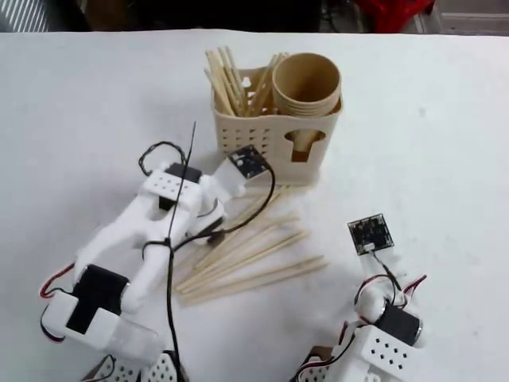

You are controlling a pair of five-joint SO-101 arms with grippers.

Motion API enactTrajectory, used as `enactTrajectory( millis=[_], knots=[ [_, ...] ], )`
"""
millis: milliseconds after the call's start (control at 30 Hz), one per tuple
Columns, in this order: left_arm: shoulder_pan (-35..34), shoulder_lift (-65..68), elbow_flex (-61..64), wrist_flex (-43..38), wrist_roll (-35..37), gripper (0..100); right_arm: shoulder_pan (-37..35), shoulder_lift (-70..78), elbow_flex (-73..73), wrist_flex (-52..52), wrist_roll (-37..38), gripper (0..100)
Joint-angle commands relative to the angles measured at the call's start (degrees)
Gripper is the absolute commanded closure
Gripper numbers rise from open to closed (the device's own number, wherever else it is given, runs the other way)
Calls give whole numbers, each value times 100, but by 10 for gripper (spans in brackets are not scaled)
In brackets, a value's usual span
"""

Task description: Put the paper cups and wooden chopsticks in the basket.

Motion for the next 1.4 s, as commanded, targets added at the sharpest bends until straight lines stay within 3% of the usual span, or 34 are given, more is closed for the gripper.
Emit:
enactTrajectory(
  millis=[0,300,700,867,1100,1367],
  knots=[
    [66,-31,-79,-97,-44,795,48,-40,-26,40,-26,981],
    [75,-92,-185,571,-44,949,48,-40,-26,40,-18,981],
    [400,-101,-1495,2347,211,977,48,-40,-26,40,-18,981],
    [1138,-286,-1626,3015,299,977,48,-40,-26,40,-18,981],
    [2870,-2536,220,2549,554,977,48,-40,-26,40,-18,981],
    [2879,-2730,1512,2119,-651,976,48,-40,-26,40,-18,981]
  ],
)
